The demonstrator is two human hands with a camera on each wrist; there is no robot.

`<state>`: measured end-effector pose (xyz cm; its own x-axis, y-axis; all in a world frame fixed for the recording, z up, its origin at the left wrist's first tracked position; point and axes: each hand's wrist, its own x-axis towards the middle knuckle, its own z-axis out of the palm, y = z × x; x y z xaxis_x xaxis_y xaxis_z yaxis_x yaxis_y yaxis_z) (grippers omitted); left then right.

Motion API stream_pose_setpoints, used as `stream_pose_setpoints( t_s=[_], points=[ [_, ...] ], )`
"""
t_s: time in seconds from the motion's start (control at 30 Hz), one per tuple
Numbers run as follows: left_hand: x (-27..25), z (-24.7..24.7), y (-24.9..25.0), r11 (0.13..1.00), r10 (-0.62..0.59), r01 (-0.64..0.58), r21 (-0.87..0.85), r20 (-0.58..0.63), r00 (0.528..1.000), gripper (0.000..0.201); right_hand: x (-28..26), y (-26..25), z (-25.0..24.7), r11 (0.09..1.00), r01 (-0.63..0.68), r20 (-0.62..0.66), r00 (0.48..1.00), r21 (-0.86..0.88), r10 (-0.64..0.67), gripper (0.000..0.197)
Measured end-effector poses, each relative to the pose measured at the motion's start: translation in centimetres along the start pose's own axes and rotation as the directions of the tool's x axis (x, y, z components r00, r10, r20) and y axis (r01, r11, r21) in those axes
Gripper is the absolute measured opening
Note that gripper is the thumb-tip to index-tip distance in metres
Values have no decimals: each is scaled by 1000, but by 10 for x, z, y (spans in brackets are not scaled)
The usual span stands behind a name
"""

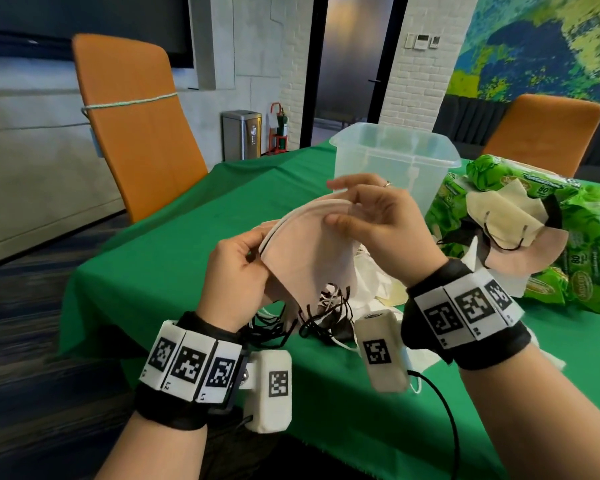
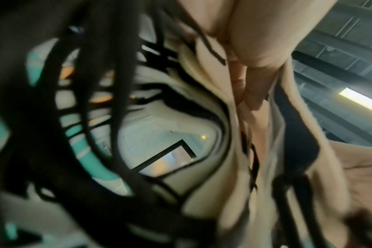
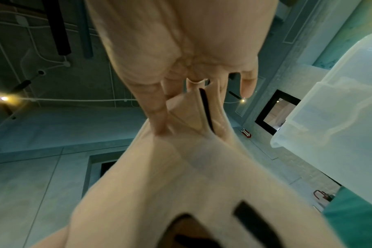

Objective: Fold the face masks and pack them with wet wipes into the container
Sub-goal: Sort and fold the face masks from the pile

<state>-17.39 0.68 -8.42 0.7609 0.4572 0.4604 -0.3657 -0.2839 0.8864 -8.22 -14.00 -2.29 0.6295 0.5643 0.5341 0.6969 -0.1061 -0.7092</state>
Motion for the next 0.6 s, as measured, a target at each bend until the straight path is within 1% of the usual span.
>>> stream_pose_setpoints(
  t_s=[0.07, 0.17, 0.27, 0.4, 0.47, 0.5, 0.53, 0.6],
  points=[
    [1, -1, 0, 998, 59, -59, 28, 6, 998, 40, 1, 4, -2, 999, -5, 6, 1000, 52, 5, 2],
    [2, -1, -1, 997, 81, -81, -5, 8, 997, 35, 1, 7, -5, 998, -18, 11, 1000, 66, 18, 4],
    [3, 0, 0, 996, 71, -72, -56, -14, 997, 32, 1, 9, -13, 994, -17, -17, 1000, 106, 19, 7],
    [6, -3, -6, 994, -1, -7, -108, -77, 997, 40, 0, 8, -25, 970, -13, -20, 1000, 242, 18, 11],
    [8, -2, -9, 984, -27, 8, -180, -103, 994, 34, -1, 5, -27, 921, -31, 29, 999, 387, 22, 15],
    [8, -1, -8, 975, -31, 8, -222, -103, 994, 28, -1, 4, -26, 882, -53, 66, 997, 469, 25, 19],
    [7, 1, -5, 966, -23, 1, -259, -82, 996, 27, -3, 3, -24, 838, -80, 106, 994, 540, 27, 22],
    [5, 4, -3, 949, 5, -11, -315, -19, 1000, 42, -4, 2, -18, 773, -131, 161, 986, 620, 38, 23]
  ],
)
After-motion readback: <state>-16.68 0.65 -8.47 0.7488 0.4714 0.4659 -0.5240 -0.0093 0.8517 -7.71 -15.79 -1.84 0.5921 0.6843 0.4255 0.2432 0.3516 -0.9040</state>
